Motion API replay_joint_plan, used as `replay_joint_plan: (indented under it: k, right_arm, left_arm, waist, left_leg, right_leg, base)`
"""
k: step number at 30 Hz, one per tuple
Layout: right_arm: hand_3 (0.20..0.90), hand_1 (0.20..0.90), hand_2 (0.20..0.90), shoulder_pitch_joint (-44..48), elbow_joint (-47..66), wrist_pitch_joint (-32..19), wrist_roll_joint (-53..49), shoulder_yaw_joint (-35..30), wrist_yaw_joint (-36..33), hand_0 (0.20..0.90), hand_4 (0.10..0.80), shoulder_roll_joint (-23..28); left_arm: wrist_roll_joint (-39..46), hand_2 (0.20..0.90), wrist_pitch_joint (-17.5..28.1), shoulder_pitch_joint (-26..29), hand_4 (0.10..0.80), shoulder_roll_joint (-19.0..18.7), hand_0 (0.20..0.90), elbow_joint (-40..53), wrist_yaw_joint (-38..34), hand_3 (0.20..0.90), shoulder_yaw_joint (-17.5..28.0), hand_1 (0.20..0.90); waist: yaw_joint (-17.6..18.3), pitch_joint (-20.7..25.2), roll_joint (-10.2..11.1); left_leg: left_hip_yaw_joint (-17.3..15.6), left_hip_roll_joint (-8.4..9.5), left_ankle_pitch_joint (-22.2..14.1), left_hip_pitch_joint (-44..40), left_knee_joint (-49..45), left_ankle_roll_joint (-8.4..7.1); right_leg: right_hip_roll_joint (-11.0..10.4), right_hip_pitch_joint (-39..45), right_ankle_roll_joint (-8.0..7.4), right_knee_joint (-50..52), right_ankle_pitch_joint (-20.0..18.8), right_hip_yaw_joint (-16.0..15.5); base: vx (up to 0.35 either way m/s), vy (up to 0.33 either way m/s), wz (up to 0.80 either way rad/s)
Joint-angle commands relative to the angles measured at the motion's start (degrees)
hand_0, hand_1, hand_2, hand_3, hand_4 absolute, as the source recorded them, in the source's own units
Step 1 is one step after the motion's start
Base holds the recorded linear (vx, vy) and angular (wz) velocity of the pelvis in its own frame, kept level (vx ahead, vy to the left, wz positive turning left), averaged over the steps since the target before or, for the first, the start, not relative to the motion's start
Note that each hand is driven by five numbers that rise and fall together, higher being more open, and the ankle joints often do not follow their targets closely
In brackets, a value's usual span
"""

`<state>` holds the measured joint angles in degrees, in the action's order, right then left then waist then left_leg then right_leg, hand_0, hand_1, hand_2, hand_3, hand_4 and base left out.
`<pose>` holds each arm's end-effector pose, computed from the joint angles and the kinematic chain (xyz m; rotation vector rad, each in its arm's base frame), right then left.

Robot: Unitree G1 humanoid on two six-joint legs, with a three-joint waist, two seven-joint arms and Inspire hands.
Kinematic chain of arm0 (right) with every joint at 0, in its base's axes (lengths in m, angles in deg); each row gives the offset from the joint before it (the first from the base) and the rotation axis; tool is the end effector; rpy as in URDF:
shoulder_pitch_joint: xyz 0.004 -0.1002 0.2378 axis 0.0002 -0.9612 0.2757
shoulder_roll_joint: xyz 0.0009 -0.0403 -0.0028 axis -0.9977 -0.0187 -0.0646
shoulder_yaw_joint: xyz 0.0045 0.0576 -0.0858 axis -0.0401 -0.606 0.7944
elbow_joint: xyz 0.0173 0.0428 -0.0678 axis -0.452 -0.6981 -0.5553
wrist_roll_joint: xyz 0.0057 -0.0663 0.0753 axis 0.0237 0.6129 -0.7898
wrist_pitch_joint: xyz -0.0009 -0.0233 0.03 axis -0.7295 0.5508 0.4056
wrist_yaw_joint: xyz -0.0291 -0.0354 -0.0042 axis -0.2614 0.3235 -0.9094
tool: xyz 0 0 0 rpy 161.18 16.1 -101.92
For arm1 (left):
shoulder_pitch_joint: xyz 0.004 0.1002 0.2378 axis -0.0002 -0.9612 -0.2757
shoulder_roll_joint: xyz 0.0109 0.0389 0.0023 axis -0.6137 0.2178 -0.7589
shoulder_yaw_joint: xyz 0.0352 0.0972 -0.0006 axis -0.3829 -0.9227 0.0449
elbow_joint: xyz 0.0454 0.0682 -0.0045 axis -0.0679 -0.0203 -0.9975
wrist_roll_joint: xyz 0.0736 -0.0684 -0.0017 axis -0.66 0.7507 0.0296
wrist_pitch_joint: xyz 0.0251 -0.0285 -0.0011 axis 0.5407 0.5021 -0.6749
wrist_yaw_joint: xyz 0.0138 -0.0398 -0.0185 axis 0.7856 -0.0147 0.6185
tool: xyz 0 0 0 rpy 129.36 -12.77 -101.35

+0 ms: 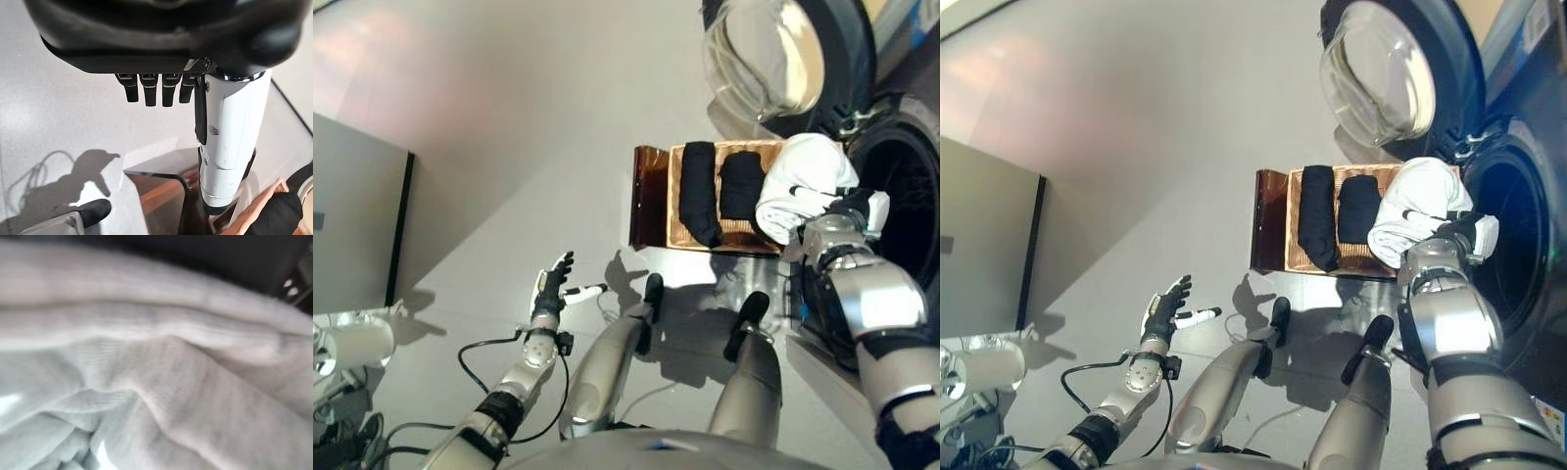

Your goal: Pick up the clothes and place them into the washing machine

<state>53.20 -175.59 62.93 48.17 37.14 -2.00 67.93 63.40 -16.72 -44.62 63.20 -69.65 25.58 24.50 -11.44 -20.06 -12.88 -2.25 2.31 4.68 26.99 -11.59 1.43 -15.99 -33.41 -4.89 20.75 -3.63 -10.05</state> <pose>0.3230 -0.2832 0.0983 -0.1491 0.3598 -0.9135 0.1778 0.1505 -0.0601 0.2843 0.4142 0.0407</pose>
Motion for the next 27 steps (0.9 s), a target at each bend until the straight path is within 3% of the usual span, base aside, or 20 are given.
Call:
replay_joint_plan:
  k: [1,6,13,19,27]
  right_arm:
    - [0.200,0.200,0.200,-2.8,11.7,-13.8,-15.0,-4.2,-2.1,0.200,0.300,-2.2]
    - [0.200,0.200,0.200,-10.1,19.9,-22.1,-29.7,-9.6,3.1,0.200,0.300,-13.4]
    - [0.200,0.200,0.200,-14.0,24.9,-29.3,-47.5,-14.4,11.7,0.200,0.300,-24.8]
    - [0.200,0.200,0.200,-13.5,27.0,-32.9,-48.1,-15.6,11.1,0.200,0.300,-26.6]
    - [0.200,0.200,0.200,-12.7,31.1,-35.3,-44.5,-17.4,7.4,0.200,0.300,-23.9]
  left_arm:
    - [0.1,0.900,2.5,1.5,0.800,-1.0,0.900,-2.3,-2.4,0.900,0.9,0.900]
    - [0.9,0.900,2.8,0.8,0.800,1.0,0.900,-5.8,-1.1,0.900,-1.0,0.900]
    - [1.9,0.900,3.7,0.2,0.800,2.8,0.900,-6.6,0.6,0.900,-4.3,0.900]
    - [2.0,0.900,4.2,0.0,0.800,2.8,0.900,-6.5,0.3,0.900,-5.6,0.900]
    - [3.2,0.900,4.5,-0.1,0.800,3.6,0.900,-9.7,-0.1,0.900,-5.5,0.900]
  waist:
    - [1.7,1.5,0.8]
    - [2.8,2.8,0.8]
    - [2.5,4.3,-1.8]
    - [2.4,3.6,-4.6]
    - [3.2,3.2,-6.6]
  left_leg:
    - [-1.3,-0.35,-2.6,-0.1,1.5,-3.60]
    - [-2.5,-0.33,-2.4,-3.9,4.2,-3.39]
    - [-2.8,0.37,-2.3,-4.5,4.8,-3.20]
    - [-2.5,0.94,-2.5,-3.2,3.6,-2.89]
    - [-3.1,1.18,-2.7,-3.0,3.1,-3.16]
  right_leg:
    - [1.7,7.3,-0.04,-4.5,3.8,-0.2]
    - [2.0,10.6,-0.90,-9.1,2.4,0.9]
    - [1.4,11.4,-1.24,-10.9,1.8,1.2]
    - [0.8,9.5,-0.89,-7.6,3.1,1.7]
    - [0.4,8.4,-0.83,-6.1,3.9,2.8]
  base:
    - [0.095,0.052,-0.07]
    - [0.063,0.034,-0.32]
    - [0.016,0.034,-0.09]
    - [-0.008,0.040,0.01]
    - [0.010,0.027,-0.02]
